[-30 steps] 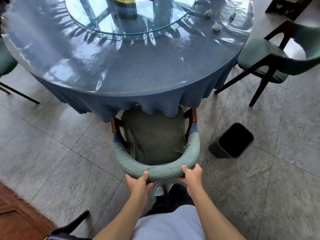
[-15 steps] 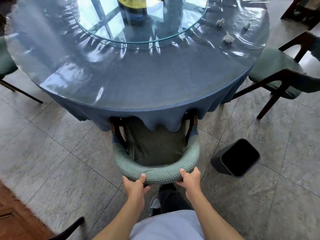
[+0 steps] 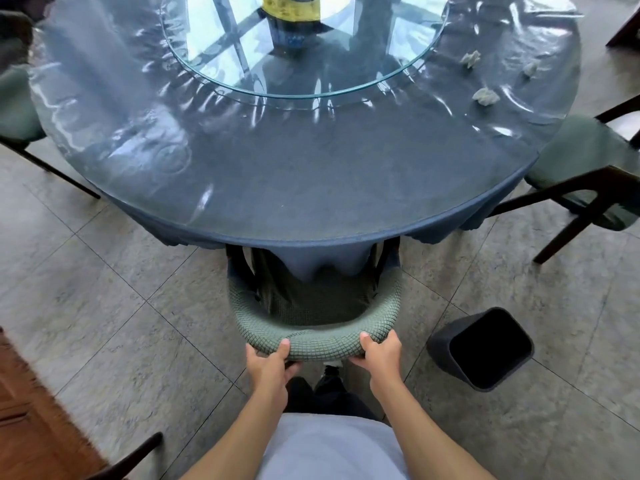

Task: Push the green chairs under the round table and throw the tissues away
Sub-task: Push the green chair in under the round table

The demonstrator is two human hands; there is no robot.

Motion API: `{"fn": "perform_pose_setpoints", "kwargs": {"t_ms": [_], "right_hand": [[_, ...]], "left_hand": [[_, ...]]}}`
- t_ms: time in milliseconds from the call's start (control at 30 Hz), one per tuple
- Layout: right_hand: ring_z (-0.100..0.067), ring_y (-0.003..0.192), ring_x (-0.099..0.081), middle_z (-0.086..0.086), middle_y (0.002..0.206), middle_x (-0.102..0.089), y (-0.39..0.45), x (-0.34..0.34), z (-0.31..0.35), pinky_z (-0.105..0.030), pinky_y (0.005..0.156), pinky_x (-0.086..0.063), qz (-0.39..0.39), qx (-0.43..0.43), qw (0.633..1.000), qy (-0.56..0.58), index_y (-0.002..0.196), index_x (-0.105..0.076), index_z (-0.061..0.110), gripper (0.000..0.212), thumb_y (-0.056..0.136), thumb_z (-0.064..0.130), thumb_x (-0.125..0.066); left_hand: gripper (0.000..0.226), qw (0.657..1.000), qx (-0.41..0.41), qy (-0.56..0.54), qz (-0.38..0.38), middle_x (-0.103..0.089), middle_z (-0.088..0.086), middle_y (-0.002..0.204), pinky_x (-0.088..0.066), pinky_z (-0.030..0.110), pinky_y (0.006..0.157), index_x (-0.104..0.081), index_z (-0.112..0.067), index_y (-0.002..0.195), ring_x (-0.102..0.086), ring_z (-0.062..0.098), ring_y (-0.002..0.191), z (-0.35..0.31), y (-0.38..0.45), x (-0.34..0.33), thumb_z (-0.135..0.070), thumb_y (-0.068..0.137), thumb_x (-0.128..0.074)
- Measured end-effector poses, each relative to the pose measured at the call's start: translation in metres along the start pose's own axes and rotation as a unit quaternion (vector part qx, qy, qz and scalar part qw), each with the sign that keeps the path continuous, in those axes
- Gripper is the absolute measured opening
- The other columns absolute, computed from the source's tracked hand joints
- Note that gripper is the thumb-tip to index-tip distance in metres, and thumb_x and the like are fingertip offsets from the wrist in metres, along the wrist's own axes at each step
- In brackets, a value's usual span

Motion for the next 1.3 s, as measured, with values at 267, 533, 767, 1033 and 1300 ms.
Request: {"fn": "perform_pose_setpoints", "kwargs": {"t_ms": [267, 533, 767, 1033, 1300], "right_hand": [[-0.03, 0.106, -0.064, -0.015, 0.13, -0.057, 0.02, -0.016, 0.017, -0.042, 0.065, -0.063, 0.015, -0.013, 1.0, -0.002, 0.149, -0.034, 0.007, 0.06, 0.096, 0.002, -0.061], [-0.028, 0.101, -0.065, -0.017, 0.131, -0.056, 0.037, -0.031, 0.034, -0.041, 0.063, -0.063, 0.015, -0.014, 1.0, -0.001, 0.15, -0.032, 0.007, 0.061, 0.096, -0.001, -0.059], [-0.029, 0.102, -0.065, -0.018, 0.132, -0.055, 0.051, -0.047, 0.053, -0.038, 0.064, -0.064, 0.003, -0.019, 1.0, -0.003, 0.151, -0.032, 0.007, 0.061, 0.097, 0.002, -0.059], [-0.03, 0.104, -0.063, -0.014, 0.144, -0.046, 0.065, -0.065, 0.071, -0.037, 0.064, -0.063, -0.007, -0.025, 1.0, -0.005, 0.156, -0.025, 0.011, 0.07, 0.097, 0.004, -0.061], [-0.032, 0.103, -0.065, -0.02, 0.136, -0.053, 0.08, -0.081, 0.084, -0.038, 0.062, -0.063, -0.014, -0.023, 1.0, 0.002, 0.15, -0.034, 0.006, 0.06, 0.096, 0.003, -0.062]], "left_hand": [[0.086, 0.999, -0.005, -0.029, 0.018, -0.048, 0.002, 0.141, -0.057, 0.061, 0.084, -0.027, -0.028, 0.157, -0.063, 0.034, 0.111, -0.023, 0.006, -0.025, 0.008, 0.089, -0.066], [0.086, 0.999, 0.0, -0.031, 0.013, -0.049, 0.004, 0.146, -0.059, 0.059, 0.08, -0.028, -0.031, 0.156, -0.065, 0.032, 0.11, -0.039, 0.02, -0.041, 0.005, 0.089, -0.068], [0.093, 0.999, 0.014, -0.03, 0.014, -0.037, 0.007, 0.157, -0.058, 0.062, 0.079, -0.024, -0.037, 0.156, -0.064, 0.038, 0.113, -0.057, 0.037, -0.057, 0.005, 0.087, -0.07], [0.093, 0.999, 0.013, -0.027, 0.015, -0.031, 0.007, 0.161, -0.058, 0.061, 0.082, -0.022, -0.035, 0.158, -0.061, 0.037, 0.115, -0.079, 0.052, -0.075, 0.004, 0.088, -0.069], [0.099, 1.0, 0.007, -0.012, -0.001, -0.031, 0.007, 0.161, -0.062, 0.036, 0.059, -0.011, -0.032, 0.16, -0.061, 0.03, 0.11, -0.103, 0.058, -0.089, 0.004, 0.089, -0.069]]}}
Point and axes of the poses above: each hand's wrist, its own y-axis towards the middle knuckle, its own x-axis out of the back of the hand, z = x × y, the point moved 9 cm from there along y, towards the middle knuckle
